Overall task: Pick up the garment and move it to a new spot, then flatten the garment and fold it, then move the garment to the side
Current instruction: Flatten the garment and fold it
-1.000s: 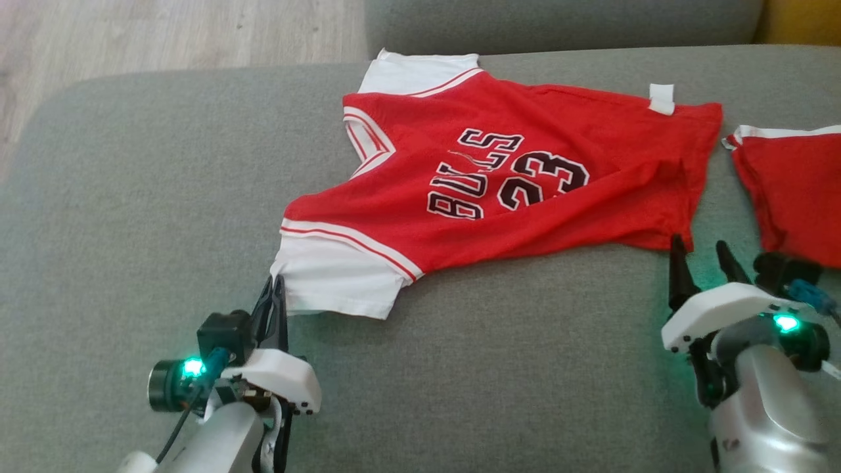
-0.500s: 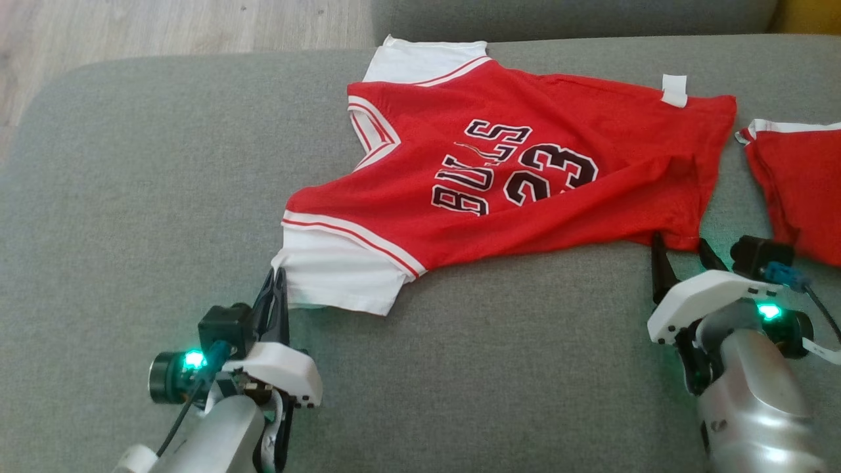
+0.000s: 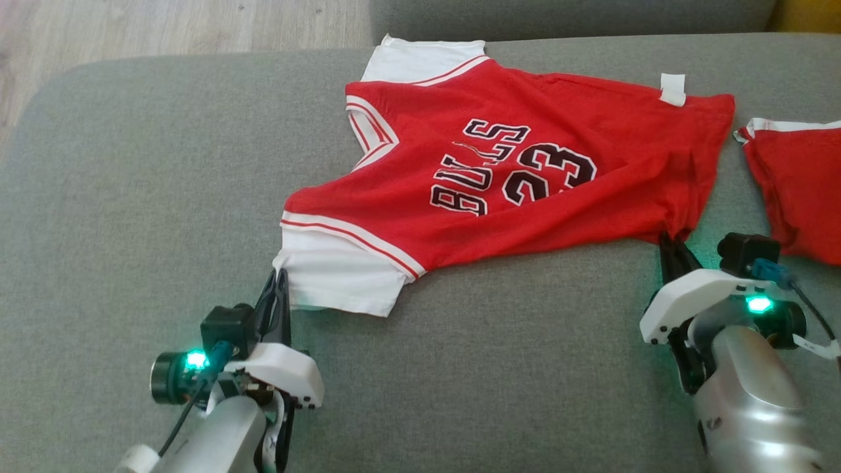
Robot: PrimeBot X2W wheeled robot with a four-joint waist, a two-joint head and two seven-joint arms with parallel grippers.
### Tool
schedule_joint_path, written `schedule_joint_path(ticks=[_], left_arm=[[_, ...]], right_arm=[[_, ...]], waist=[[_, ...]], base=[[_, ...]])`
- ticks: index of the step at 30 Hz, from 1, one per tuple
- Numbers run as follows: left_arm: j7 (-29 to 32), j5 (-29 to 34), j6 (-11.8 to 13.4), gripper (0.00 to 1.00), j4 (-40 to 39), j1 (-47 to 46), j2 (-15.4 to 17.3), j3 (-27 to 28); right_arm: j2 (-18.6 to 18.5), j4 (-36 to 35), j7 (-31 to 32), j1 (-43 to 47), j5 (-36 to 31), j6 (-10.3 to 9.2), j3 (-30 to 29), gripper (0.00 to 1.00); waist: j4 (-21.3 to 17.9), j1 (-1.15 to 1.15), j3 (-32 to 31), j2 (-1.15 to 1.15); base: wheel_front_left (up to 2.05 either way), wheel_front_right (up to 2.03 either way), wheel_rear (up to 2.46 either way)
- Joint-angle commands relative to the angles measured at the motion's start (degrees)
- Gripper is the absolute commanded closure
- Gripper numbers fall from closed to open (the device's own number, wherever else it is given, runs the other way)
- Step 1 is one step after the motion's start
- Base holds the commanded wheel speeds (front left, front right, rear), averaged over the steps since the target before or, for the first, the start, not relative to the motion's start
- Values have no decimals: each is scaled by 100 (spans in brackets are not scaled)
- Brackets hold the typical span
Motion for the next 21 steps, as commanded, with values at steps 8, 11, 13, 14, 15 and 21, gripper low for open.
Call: schedule_joint_path(ticks=[8,11,13,14,15,21], left_arm=[[-83,-70,19,100,-86,-255,144,166],[-144,-94,22,100,-144,-261,209,226],[-179,-98,17,100,-230,-304,291,279],[-192,-95,9,100,-292,-347,345,308],[-200,-116,-13,100,-368,-397,393,351],[-38,-365,-194,100,-1042,-978,705,719]], right_arm=[[-47,-208,-311,-85,-183,-4,317,100],[-98,-401,-415,-3,-203,-4,411,100],[-163,-593,-457,40,-185,-4,508,100],[-211,-711,-464,55,-169,-4,578,100],[-274,-837,-459,69,-147,-4,631,100],[-799,-1916,-333,29,103,-4,1044,100]], waist=[[-38,0,-148,0],[-75,0,-244,0],[-101,0,-320,0],[-110,0,-362,0],[-119,0,-411,0],[-150,0,-719,0]], base=[[0,0,0],[0,0,0],[0,0,0],[0,0,0],[0,0,0],[0,0,0]])
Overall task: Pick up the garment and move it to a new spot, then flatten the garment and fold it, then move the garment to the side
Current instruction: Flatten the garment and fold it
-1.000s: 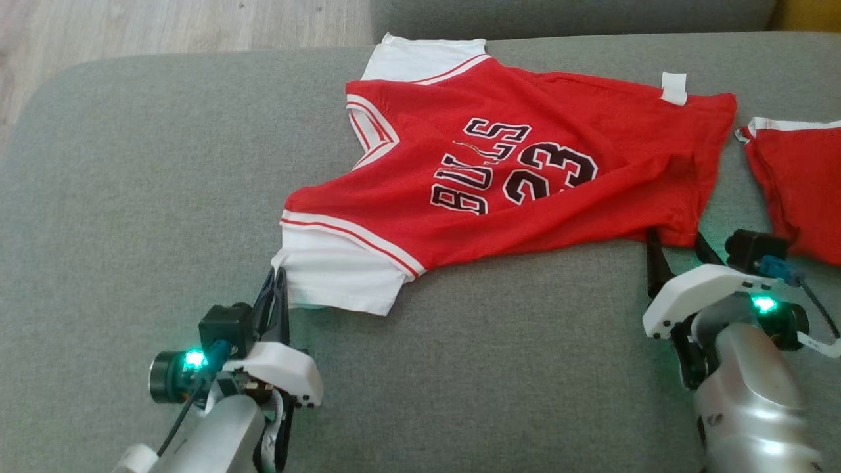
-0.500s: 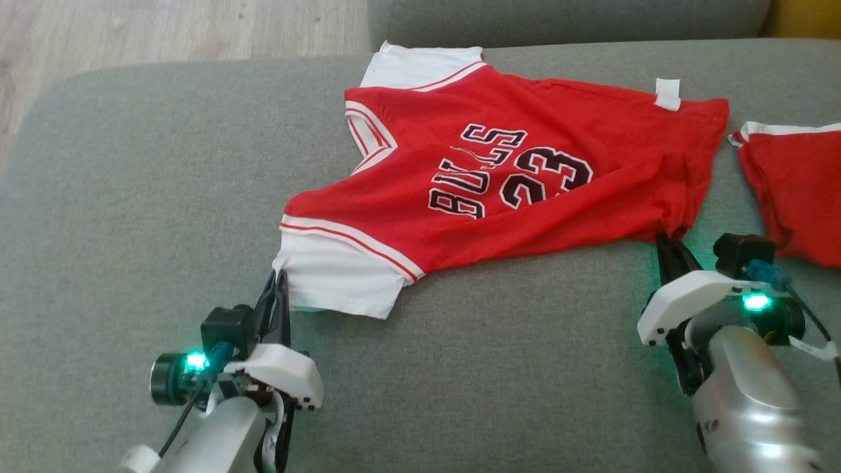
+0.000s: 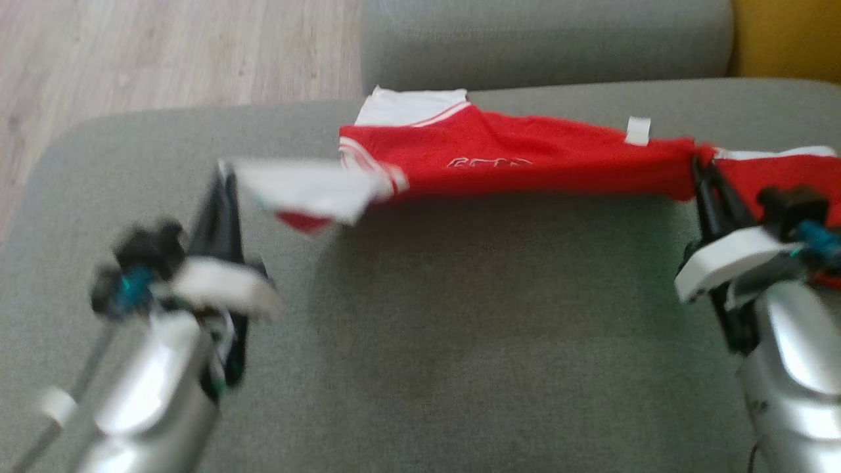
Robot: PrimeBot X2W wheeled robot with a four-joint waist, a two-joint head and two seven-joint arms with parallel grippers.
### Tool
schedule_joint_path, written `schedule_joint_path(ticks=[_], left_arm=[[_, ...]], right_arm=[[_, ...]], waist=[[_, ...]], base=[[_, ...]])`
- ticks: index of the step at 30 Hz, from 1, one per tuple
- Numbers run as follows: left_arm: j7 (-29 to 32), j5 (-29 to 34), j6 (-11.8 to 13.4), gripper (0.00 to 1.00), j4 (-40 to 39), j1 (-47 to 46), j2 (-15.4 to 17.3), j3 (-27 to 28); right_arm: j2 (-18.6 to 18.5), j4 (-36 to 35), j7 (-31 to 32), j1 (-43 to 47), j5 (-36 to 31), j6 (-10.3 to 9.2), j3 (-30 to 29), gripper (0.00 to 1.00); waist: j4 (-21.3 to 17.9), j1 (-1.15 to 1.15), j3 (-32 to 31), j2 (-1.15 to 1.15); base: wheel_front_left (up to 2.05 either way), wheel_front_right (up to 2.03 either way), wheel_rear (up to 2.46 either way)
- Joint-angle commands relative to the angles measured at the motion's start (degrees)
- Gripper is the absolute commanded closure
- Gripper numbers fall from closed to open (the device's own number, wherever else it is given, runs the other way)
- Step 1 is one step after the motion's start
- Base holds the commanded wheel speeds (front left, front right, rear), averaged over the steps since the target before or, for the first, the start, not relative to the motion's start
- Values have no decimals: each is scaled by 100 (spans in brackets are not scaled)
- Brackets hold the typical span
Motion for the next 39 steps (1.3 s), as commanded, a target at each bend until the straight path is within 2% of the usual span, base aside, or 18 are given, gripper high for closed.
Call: schedule_joint_path(ticks=[1,5,11,18,22,29,32,34,36,39], left_arm=[[25,-71,-10,100,-295,-521,241,354],[317,-257,-84,100,-730,-1154,349,576],[703,-400,-114,100,-1212,-2029,455,777],[976,-622,11,100,-1948,-2325,699,1145],[1168,-743,83,100,-2277,-2144,816,1228],[1374,-805,138,100,-2403,-1994,956,1250],[1580,-791,73,100,-2220,-2123,1089,1188],[1721,-783,-23,100,-1954,-2351,1149,1126],[1815,-689,-177,100,-1294,-2903,1200,1040],[1742,-662,-294,100,-466,-3706,1065,1050]], right_arm=[[-147,-377,26,-238,100,-4,186,100],[-566,-1247,219,-469,467,-4,554,100],[-1019,-2287,428,-874,879,-4,764,100],[-1149,-3478,398,-980,1390,-4,623,100],[-1232,-3784,503,-758,1378,-4,547,100],[-1176,-3910,719,-573,1472,-4,453,100],[-1206,-3853,927,-695,1593,-4,547,100],[-1257,-3699,1046,-915,1666,-4,666,100],[-1357,-3191,1141,-1526,1700,-4,915,100],[-1393,-2459,1108,-2459,1734,-4,1236,100]], waist=[[-24,0,-112,0],[-84,0,-271,0],[-166,0,-412,0],[-200,0,-401,0],[-188,0,-353,0],[-134,0,-116,0],[-103,0,176,0],[-79,0,437,0],[-55,0,857,0],[-18,0,1283,0]], base=[[0,0,0],[0,0,0],[0,0,0],[0,0,0],[0,0,0],[0,0,0],[0,0,0],[0,0,0],[0,0,0],[0,0,0]])
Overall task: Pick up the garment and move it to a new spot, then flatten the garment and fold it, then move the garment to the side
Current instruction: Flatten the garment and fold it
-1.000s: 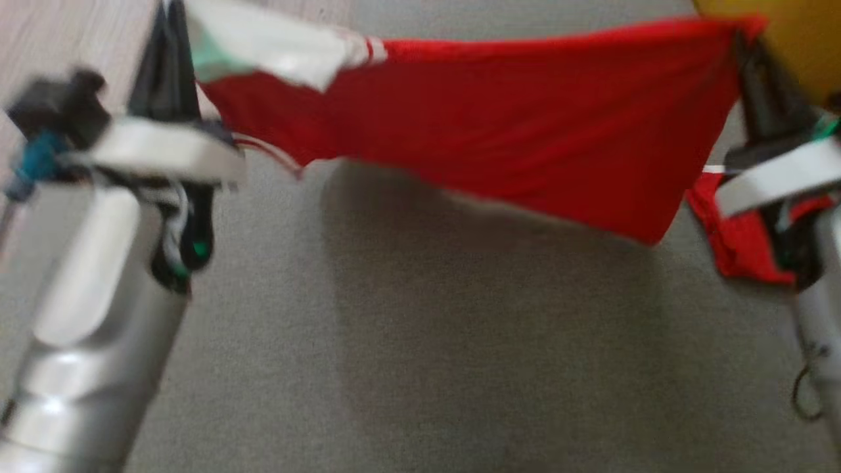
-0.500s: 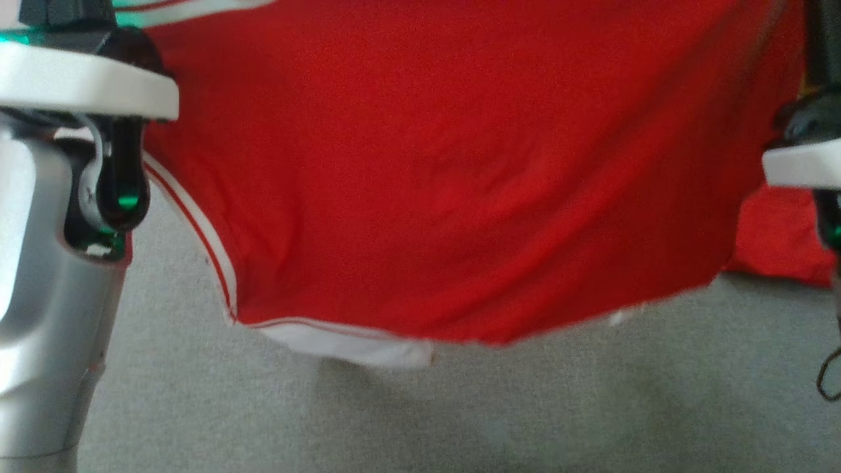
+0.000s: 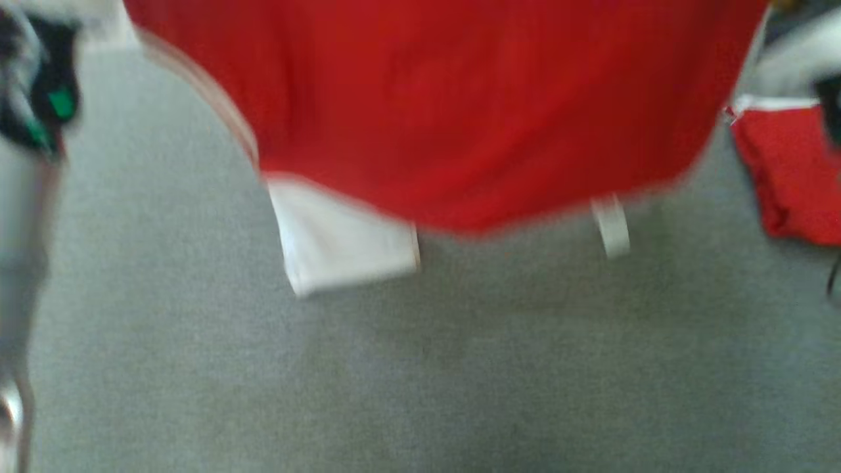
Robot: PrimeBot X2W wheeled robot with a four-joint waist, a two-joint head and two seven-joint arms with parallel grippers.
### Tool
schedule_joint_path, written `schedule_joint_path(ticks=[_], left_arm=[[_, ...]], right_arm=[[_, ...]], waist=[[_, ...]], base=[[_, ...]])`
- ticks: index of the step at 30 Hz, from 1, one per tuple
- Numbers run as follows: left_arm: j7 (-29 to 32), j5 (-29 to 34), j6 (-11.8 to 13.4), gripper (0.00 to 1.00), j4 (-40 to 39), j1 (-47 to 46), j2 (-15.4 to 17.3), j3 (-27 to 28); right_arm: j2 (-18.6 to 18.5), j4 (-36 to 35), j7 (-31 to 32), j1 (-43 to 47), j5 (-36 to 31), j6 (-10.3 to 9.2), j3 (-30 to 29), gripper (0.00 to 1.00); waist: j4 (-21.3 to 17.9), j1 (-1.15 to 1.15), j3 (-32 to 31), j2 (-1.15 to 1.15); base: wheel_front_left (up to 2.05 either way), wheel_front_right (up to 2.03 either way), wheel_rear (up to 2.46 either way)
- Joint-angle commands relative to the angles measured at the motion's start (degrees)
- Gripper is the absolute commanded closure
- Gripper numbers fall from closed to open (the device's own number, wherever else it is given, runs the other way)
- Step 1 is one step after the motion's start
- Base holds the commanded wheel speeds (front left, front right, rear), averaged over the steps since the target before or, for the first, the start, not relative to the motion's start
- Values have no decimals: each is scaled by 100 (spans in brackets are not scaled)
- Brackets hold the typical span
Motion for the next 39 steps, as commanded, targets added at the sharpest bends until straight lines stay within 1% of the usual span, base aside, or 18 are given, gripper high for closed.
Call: schedule_joint_path(ticks=[1,3,6,8,10,13,16,19,22,26,30,33,34,37,39], left_arm=[[-140,157,-26,100,87,-745,264,243],[-377,333,-66,100,615,-1429,211,234],[-931,547,-84,100,1279,-2367,84,274],[-1353,576,-137,100,1709,-2782,-39,336],[-1744,598,-292,100,2058,-3017,-158,324],[-2028,602,-616,100,2520,-3006,-326,221],[-2120,705,-893,100,2922,-2706,-445,-13],[-2180,831,-1034,100,3239,-2213,-453,-215],[-2220,997,-1149,100,3444,-1583,-395,-453],[-2238,1163,-1330,100,3526,-722,-304,-814],[-2142,1236,-1435,100,3429,25,-124,-1154],[-1895,1171,-1475,100,3225,525,26,-1366],[-1895,1171,-1475,100,3225,525,26,-1366],[-1397,1071,-1493,100,2857,1016,208,-1686],[-1034,900,-1496,100,2457,1351,360,-1911]], right_arm=[[-42,103,-81,-607,45,-4,77,100],[33,674,-301,-1381,-88,-4,170,100],[214,1539,-766,-2380,-349,-4,164,100],[370,2084,-1163,-2782,-525,-4,112,100],[492,2548,-1462,-3018,-672,-4,5,100],[642,3079,-1637,-2981,-763,-4,87,100],[617,3458,-1701,-2680,-751,-4,304,100],[568,3804,-1718,-2238,-623,-4,623,100],[479,4104,-1631,-1781,-391,-4,1068,100],[294,4221,-1267,-1203,129,-4,1713,100],[-44,3979,-697,-661,782,-4,2437,100],[-361,3653,-199,-271,1343,-4,2940,100],[-361,3653,-199,-271,1343,-4,2940,100],[-695,3277,279,73,1879,-4,3372,100],[-908,2997,586,282,2220,-4,3631,100]], waist=[[60,-2,538,0],[84,-2,771,0],[146,-2,1053,0],[171,-2,1116,0],[208,-2,1164,0],[244,-2,1177,0],[303,-2,1148,0],[317,-2,1057,0],[341,-2,892,0],[375,-2,600,0],[401,-2,259,0],[427,-2,-19,0],[427,-2,-19,0],[465,-2,-271,0],[488,-2,-428,0]], base=[[0,0,0],[0,0,0],[0,0,0],[0,0,0],[0,0,0],[0,0,0],[0,0,0],[0,0,0],[0,0,0],[0,0,0],[0,0,0],[0,0,0],[0,0,0],[0,0,0],[0,0,0]])
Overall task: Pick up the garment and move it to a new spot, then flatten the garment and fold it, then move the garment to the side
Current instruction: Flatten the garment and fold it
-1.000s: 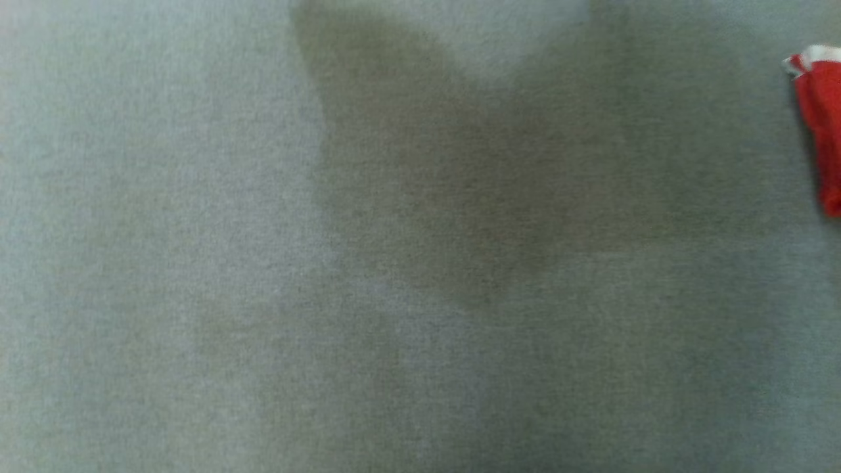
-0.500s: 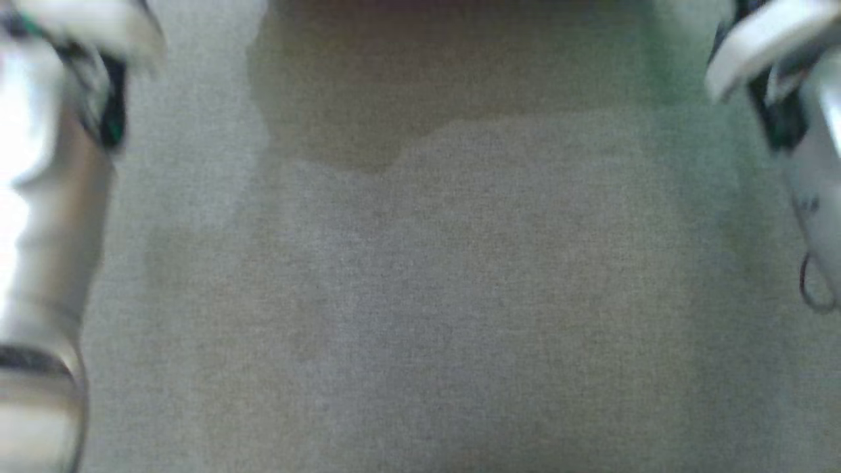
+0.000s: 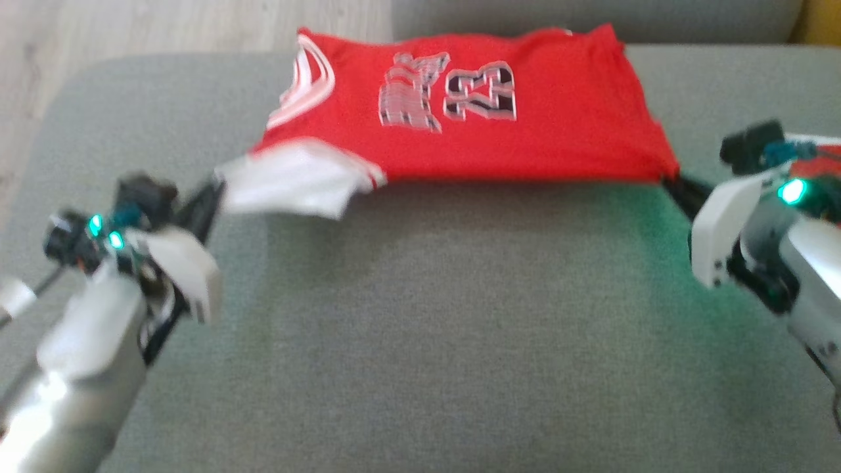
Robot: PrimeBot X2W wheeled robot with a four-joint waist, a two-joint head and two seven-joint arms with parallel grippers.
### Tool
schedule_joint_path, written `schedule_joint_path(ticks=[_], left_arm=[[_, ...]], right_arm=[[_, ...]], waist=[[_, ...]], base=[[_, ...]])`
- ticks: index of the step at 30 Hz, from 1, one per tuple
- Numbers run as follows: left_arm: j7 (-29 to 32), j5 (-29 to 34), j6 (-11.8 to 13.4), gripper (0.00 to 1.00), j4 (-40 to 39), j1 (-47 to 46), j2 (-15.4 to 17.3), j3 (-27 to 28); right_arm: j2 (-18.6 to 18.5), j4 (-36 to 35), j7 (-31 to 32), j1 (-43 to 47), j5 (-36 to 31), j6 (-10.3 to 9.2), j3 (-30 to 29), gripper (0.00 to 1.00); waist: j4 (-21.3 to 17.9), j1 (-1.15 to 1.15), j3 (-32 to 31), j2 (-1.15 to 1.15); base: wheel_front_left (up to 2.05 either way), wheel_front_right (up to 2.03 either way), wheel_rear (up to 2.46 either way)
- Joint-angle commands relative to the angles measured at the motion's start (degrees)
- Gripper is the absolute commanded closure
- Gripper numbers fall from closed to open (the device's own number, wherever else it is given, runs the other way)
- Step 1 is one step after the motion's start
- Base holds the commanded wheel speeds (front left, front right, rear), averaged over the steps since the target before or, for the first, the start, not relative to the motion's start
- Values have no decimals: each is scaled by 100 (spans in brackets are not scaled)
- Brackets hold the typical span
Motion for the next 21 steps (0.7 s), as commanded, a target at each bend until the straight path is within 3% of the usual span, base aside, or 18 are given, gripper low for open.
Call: schedule_joint_path(ticks=[1,10,15,16,21], left_arm=[[34,-58,14,100,-160,-136,391,196],[1546,-768,70,100,-2291,1309,1389,-230],[2338,-1183,357,100,-3590,2052,1961,-283],[2531,-1287,510,100,-4095,2235,2157,-257],[2525,-1165,905,100,-4767,2213,2338,-73]], right_arm=[[-232,-113,32,45,85,-4,2,100],[-923,-1003,1020,704,1176,-4,547,100],[-1176,-1468,1450,1038,1626,-4,695,100],[-1275,-1663,1591,1133,1746,-4,712,100],[-1384,-1953,1549,1145,1865,-4,532,100]], waist=[[50,2,-197,0],[104,2,-811,0],[75,2,-969,0],[69,2,-959,0],[46,2,-839,0]], base=[[0,0,0],[0,0,0],[0,0,0],[0,0,0],[0,0,0]])
